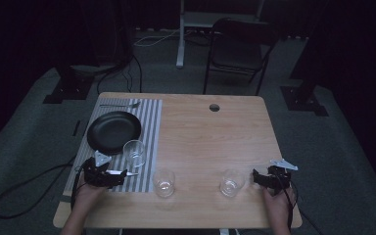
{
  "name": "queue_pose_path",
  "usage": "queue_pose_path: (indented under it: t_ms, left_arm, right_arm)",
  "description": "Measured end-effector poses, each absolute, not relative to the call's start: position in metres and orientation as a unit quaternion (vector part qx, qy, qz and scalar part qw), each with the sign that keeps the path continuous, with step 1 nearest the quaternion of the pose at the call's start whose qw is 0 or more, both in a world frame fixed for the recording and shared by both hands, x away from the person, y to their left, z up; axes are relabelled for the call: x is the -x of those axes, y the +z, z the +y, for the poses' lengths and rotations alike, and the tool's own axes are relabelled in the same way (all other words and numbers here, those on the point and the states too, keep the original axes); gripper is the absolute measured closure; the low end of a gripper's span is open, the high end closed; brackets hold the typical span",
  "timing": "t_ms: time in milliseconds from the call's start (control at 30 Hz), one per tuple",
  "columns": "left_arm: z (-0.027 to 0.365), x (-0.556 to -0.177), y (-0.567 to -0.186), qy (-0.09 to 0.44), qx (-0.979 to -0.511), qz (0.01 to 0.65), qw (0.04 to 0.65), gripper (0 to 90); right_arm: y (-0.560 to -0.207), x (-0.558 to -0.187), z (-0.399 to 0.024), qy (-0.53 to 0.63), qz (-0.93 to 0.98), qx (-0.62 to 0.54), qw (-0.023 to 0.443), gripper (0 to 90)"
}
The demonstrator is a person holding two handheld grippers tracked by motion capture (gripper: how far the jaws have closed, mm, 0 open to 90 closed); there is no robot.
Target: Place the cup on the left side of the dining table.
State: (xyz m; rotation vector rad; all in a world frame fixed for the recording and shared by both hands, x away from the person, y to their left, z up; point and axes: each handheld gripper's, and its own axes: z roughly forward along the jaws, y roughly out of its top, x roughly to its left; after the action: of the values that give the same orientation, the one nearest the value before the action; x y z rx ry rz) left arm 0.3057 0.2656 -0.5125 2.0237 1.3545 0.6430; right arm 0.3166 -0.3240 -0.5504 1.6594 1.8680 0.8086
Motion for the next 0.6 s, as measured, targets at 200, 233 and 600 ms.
queue_pose_path:
  t_ms: [200, 233, 600]
  left_arm:
    - [0.277, -0.302, -0.514, 0.251, -0.743, 0.534, 0.316, 0.2]
    - [0.281, -0.301, -0.515, 0.255, -0.737, 0.541, 0.315, 0.2]
    - [0.3, -0.294, -0.529, 0.259, -0.724, 0.568, 0.294, 0.2]
  right_arm:
    - [-0.55, -0.317, -0.324, 0.298, 0.688, -0.611, 0.255, 12.2]
    - [-0.55, -0.317, -0.324, 0.298, 0.688, -0.611, 0.255, 12.2]
    - [-0.55, -0.317, -0.324, 0.297, 0.688, -0.611, 0.255, 12.2]
